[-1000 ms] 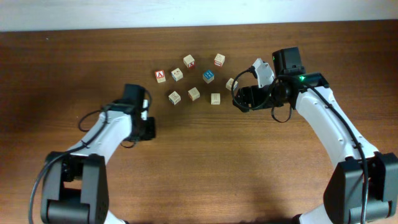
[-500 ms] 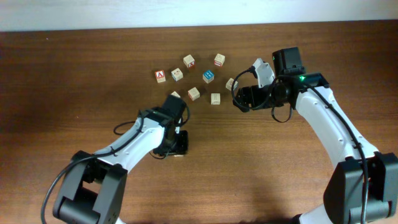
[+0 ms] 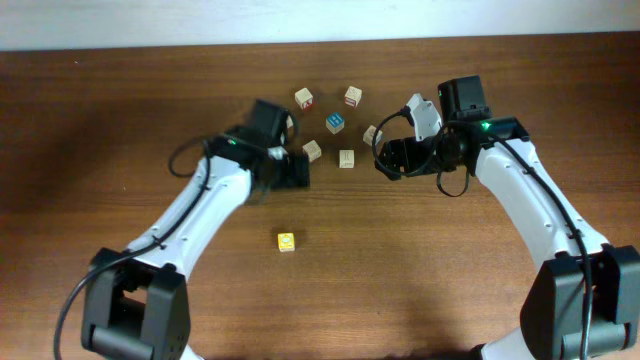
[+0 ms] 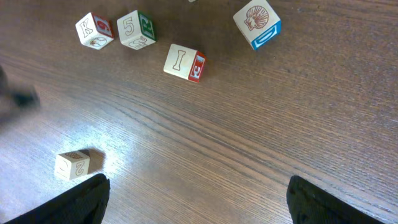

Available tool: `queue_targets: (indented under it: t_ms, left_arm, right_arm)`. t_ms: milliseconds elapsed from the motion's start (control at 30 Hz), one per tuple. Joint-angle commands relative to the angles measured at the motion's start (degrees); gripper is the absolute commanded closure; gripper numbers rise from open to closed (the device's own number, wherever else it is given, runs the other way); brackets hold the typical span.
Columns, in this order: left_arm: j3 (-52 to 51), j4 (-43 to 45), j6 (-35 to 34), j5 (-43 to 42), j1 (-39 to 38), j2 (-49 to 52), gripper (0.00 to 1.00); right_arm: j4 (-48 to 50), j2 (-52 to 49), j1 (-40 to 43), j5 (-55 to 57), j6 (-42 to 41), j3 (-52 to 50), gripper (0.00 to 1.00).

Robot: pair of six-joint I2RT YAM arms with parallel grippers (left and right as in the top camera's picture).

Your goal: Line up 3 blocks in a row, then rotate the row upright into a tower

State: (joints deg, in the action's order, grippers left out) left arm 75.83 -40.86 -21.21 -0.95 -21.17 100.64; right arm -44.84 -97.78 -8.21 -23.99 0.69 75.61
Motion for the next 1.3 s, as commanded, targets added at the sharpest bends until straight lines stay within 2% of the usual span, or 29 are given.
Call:
queue_targets:
  t_ms: [0, 100, 133, 233, 267, 367, 533, 600, 767, 833, 967, 1033, 1100, 1167, 1267]
  left_arm:
    - [1.2, 7.1, 1.6, 5.0, 1.4, 1.3, 0.06]
    - [1.2, 13.1, 1.7, 5.3, 1.5, 5.4, 0.07]
    - [1.2, 14.7, 3.9, 5.2, 1.5, 7.3, 0.07]
    - [1.2, 17.2, 16.4, 4.6, 1.5, 10.9, 0.06]
    - [1.2, 17.3, 23.5, 4.0, 1.5, 12.1, 0.06]
    - [1.2, 18.2, 30.6, 4.0, 1.8, 13.8, 0.08]
    - [1.2, 20.6, 30.5, 3.7, 3.4, 15.3, 0.16]
    - [1.2, 19.9, 30.5, 3.5, 3.4, 16.4, 0.28]
    - [1.1, 18.7, 30.5, 3.5, 3.4, 17.4, 0.28]
    - [1.1, 18.9, 30.5, 3.5, 3.4, 17.4, 0.33]
    - [1.1, 19.2, 29.4, 3.5, 3.3, 17.4, 0.58]
    - [1.1, 19.1, 27.6, 3.3, 3.3, 17.4, 0.66]
    - [1.1, 18.9, 25.9, 3.3, 3.3, 17.4, 0.68]
    - [1.2, 17.9, 21.1, 3.3, 3.3, 17.4, 0.69]
    - [2.8, 11.4, 15.0, 3.3, 3.1, 16.0, 0.76]
  right_arm:
    - [0.0, -0.4, -0.1, 0.5, 0.4, 1.0, 0.09]
    - [0.0, -0.4, -0.1, 0.5, 0.4, 1.0, 0.09]
    - [0.0, -0.4, -0.1, 0.5, 0.4, 1.0, 0.09]
    - [0.0, -0.4, -0.1, 0.5, 0.4, 1.0, 0.09]
    - [0.0, -0.4, -0.1, 0.5, 0.4, 1.0, 0.09]
    - [0.0, -0.4, -0.1, 0.7, 0.4, 1.0, 0.09]
    - [0.0, -0.4, -0.1, 0.7, 0.4, 1.0, 0.09]
    - [0.0, -0.4, -0.1, 0.7, 0.4, 1.0, 0.09]
    - [0.0, -0.4, -0.1, 0.7, 0.4, 1.0, 0.09]
    - [0.0, -0.4, -0.1, 0.7, 0.4, 1.0, 0.09]
    - [0.0, -0.4, -0.1, 0.7, 0.4, 1.0, 0.09]
    - [0.0, -0.4, -0.1, 0.7, 0.4, 1.0, 0.09]
    - [0.0, -0.4, -0.1, 0.7, 0.4, 1.0, 0.09]
    - [0.0, -0.4, -0.1, 0.7, 0.4, 1.0, 0.09]
    - [0.0, -0.4, -0.1, 0.8, 0.4, 1.0, 0.09]
